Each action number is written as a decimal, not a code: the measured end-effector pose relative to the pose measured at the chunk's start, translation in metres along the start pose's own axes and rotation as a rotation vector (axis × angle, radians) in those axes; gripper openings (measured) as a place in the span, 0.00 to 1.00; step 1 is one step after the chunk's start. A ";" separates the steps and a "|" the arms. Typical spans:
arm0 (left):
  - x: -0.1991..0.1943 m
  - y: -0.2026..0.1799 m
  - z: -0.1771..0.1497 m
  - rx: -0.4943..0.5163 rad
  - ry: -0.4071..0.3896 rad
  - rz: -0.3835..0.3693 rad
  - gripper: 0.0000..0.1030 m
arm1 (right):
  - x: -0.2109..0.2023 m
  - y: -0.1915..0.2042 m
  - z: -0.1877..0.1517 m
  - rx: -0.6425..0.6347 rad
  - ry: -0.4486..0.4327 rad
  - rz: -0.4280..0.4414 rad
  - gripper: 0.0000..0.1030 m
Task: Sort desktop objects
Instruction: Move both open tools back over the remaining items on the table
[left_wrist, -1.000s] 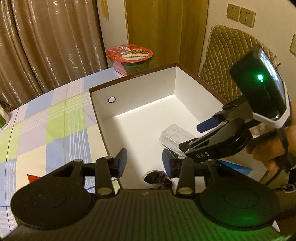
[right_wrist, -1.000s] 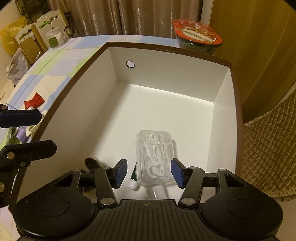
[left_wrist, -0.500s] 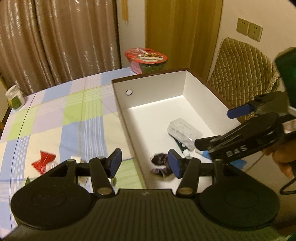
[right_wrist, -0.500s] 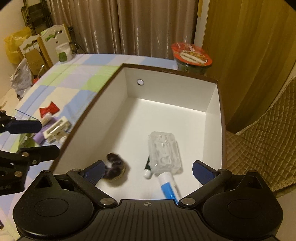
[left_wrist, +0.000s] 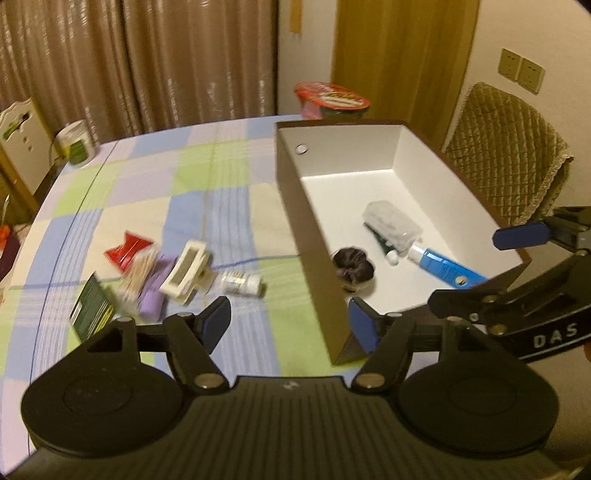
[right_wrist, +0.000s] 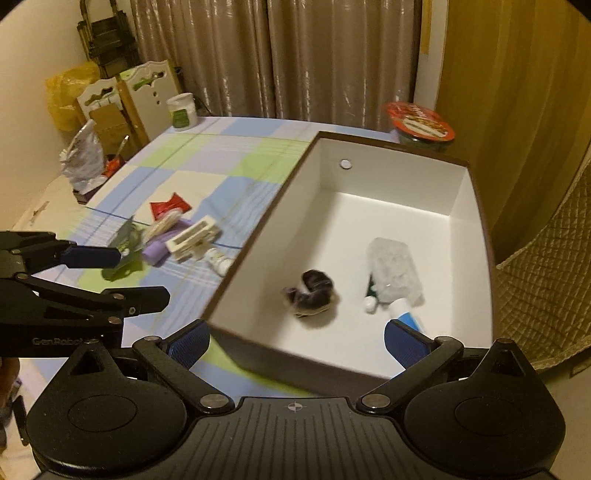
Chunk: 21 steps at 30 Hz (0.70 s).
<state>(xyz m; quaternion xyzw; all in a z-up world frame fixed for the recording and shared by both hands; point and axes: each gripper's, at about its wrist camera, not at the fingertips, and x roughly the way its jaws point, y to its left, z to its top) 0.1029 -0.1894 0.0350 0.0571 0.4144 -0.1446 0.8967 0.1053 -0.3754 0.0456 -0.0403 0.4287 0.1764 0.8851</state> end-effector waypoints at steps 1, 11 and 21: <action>-0.002 0.003 -0.003 -0.008 0.004 0.009 0.66 | -0.001 0.003 -0.002 0.005 -0.002 0.007 1.00; -0.018 0.026 -0.028 -0.088 0.019 0.098 0.78 | 0.001 0.019 -0.008 -0.020 -0.012 0.072 1.00; -0.017 0.061 -0.040 -0.091 0.021 0.092 0.86 | 0.002 0.059 0.006 -0.032 -0.084 0.070 1.00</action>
